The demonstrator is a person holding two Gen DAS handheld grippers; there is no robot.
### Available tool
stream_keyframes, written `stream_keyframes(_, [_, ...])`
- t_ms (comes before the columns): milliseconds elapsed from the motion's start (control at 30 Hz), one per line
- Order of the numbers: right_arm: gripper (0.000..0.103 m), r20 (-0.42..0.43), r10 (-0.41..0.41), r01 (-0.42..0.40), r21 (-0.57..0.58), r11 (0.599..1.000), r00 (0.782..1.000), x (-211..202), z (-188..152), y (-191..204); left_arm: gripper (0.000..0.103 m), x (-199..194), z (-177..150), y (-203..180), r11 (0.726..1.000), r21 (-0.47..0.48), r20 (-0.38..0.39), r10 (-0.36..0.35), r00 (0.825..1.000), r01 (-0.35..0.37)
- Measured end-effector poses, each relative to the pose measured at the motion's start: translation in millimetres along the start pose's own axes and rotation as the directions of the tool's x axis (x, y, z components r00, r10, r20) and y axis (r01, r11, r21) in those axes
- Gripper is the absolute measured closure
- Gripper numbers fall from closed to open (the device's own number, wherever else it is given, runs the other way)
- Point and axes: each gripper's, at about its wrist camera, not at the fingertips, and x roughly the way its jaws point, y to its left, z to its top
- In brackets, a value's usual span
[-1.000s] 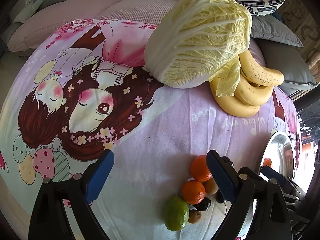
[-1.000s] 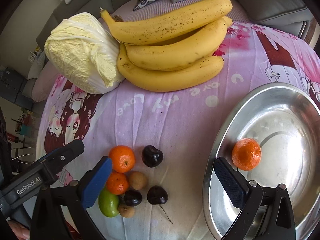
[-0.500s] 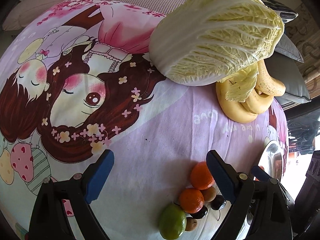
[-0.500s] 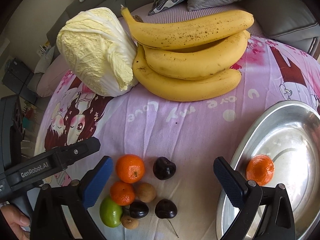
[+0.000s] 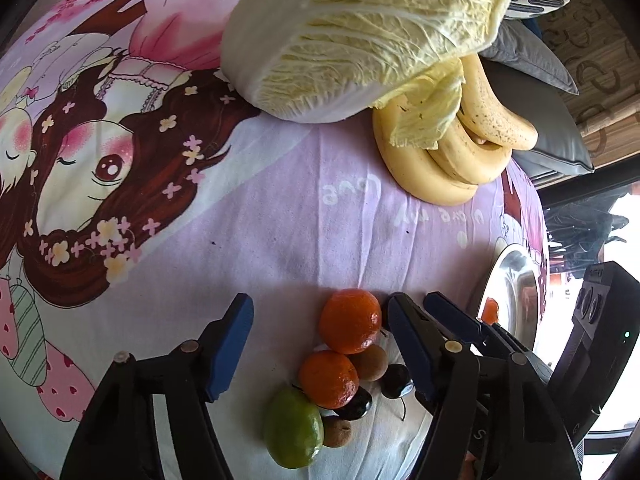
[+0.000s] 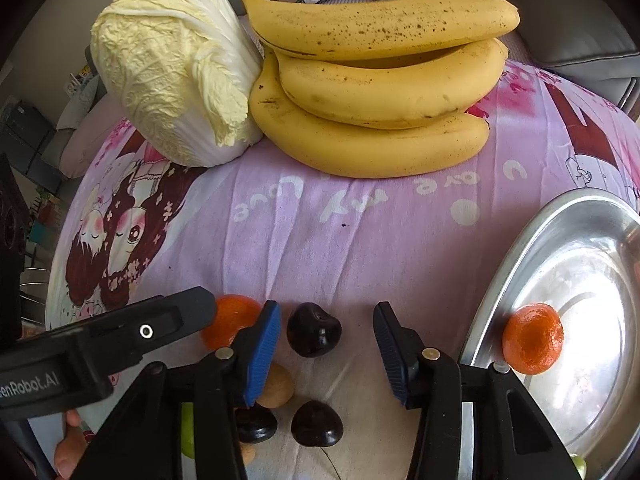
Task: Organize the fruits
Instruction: 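Grasp a second mandarin with the left tool while the right tool grasps a dark cherry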
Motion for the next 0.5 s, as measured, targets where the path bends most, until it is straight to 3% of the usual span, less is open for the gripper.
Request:
stream_keyframes(100, [0.061,-0.001,0.005,-0.005,0.000,1.000,1.000,0.6,-1.0,-0.1,0.051,4.7,-1.4,-6.5,1.000,0.012,-0.008,0.000,1.000,0.001])
stream_keyframes(500, [0.072,0.001,0.057,-0.057,0.030,0.998,0.998,-2.1,-4.9,-5.3,0.051,20.2,-2.7,1.6,0.993,-0.074,-0.051,-0.099,0.994,0.095])
